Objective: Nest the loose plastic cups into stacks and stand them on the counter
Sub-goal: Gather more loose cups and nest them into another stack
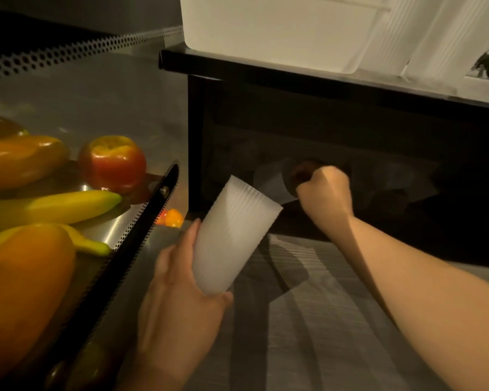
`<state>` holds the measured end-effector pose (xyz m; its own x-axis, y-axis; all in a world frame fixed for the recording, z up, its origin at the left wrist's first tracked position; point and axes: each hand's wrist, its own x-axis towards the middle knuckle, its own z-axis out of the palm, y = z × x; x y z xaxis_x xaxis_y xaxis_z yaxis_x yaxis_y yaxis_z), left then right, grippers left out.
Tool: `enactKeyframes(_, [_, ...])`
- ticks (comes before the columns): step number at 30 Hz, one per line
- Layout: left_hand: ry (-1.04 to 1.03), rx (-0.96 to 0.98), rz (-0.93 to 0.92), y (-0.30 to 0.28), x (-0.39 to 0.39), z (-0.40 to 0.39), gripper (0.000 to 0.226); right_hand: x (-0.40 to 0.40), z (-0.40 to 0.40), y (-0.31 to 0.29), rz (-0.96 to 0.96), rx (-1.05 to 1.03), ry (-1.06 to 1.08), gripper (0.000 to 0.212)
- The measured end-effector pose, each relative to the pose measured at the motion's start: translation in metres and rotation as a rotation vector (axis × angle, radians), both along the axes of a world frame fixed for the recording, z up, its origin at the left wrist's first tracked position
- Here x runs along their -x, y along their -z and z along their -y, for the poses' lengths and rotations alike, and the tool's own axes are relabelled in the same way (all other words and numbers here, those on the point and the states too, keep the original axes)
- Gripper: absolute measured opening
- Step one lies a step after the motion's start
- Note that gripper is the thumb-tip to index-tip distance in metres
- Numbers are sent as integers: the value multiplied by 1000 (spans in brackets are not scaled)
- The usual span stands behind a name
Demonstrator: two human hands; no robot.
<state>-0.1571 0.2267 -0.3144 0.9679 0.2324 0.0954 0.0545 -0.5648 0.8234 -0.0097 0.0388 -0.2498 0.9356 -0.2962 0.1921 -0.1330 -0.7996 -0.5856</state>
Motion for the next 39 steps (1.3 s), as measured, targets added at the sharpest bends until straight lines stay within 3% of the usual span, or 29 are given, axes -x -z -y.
enactKeyframes(2, [30, -23, -26, 0, 3, 3, 116, 10, 10, -4, 187, -66, -53, 4])
enactKeyframes(4, [53, -36, -49, 1, 5, 6, 118, 17, 20, -6, 272, -90, -109, 16])
enactKeyframes(7, [74, -40, -69, -1, 8, 11, 118, 28, 28, -10, 337, 84, -253, 27])
enactKeyframes(10, [91, -41, -94, -6, 8, 15, 119, 44, 28, -18, 242, 33, -454, 39])
enactKeyframes(14, [94, -14, -158, -10, 6, 19, 120, 61, 33, -39, -45, -259, -672, 36])
enactKeyframes(18, [102, 24, -176, -16, 0, 24, 119, 69, 42, -54, 24, -265, -642, 38])
enactKeyframes(22, [83, 97, -146, -15, -6, 29, 121, 77, 37, -48, 32, -141, -682, 38])
enactKeyframes(26, [29, 110, -94, -8, -7, 24, 122, 80, 26, -46, -105, -301, -744, 38])
enactKeyframes(28, [-5, 103, -47, -4, -7, 18, 120, 64, 30, -38, -94, -403, -614, 35])
enactKeyframes(30, [-50, 92, -23, -1, -7, 11, 118, 37, 38, -20, -99, -497, -256, 35])
enactKeyframes(32, [-93, 100, -17, 2, -9, 5, 119, 15, 38, 0, -287, -686, 56, 30])
enactKeyframes(34, [-96, 118, -17, 3, -10, 1, 120, 3, 32, 22, -411, -871, 145, 24])
enactKeyframes(39, [-104, 117, 16, 4, -11, 0, 119, -16, 15, 39, -356, -1229, 188, 13])
